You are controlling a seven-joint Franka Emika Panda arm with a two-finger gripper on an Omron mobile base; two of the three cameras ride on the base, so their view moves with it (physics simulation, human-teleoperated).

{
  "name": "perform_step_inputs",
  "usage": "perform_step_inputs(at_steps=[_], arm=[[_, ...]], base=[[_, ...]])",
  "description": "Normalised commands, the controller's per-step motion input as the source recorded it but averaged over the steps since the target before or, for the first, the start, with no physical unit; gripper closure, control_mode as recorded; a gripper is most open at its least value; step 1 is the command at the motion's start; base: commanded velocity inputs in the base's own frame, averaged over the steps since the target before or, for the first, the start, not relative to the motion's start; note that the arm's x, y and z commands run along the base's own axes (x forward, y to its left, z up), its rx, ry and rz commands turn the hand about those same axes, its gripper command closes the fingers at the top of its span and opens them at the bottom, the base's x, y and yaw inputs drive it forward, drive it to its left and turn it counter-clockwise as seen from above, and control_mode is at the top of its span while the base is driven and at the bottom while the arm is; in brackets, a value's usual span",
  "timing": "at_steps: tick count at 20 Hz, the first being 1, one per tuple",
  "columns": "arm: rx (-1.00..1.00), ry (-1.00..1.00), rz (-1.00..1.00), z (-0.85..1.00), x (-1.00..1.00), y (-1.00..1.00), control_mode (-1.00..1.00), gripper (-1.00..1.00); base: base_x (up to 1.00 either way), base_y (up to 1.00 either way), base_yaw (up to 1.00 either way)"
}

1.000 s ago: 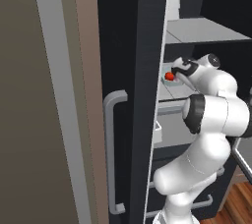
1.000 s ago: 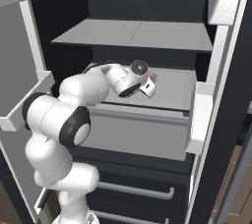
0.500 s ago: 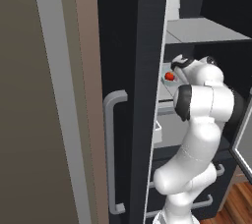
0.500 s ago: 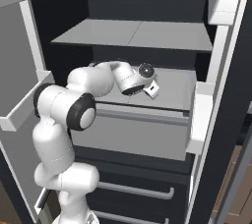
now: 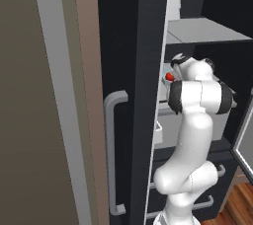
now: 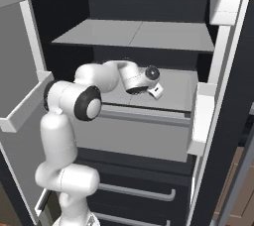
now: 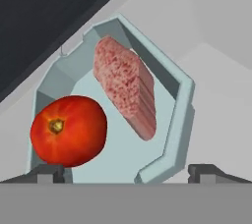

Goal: Place the tupperware containing the steak and tomato meal in the microwave. Close the microwave door and press the start button to reheat the meal.

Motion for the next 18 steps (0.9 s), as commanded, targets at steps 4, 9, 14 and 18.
perform_step_inputs(at_steps=[4,9,14,18], arm=[[0.0,0.0,0.0,-0.09,0.37,0.0,-1.0,-1.0],[0.0,0.0,0.0,-0.17,0.18,0.0,-1.0,-1.0],[-0.04,0.05,0.0,-0.27,0.0,0.0,-1.0,-1.0],[-0.13,0.08,0.0,-0.33,0.0,0.09,-1.0,-1.0]], base=[[0.0,0.0,0.0],[0.0,0.0,0.0],[0.0,0.0,0.0],[0.0,0.0,0.0]])
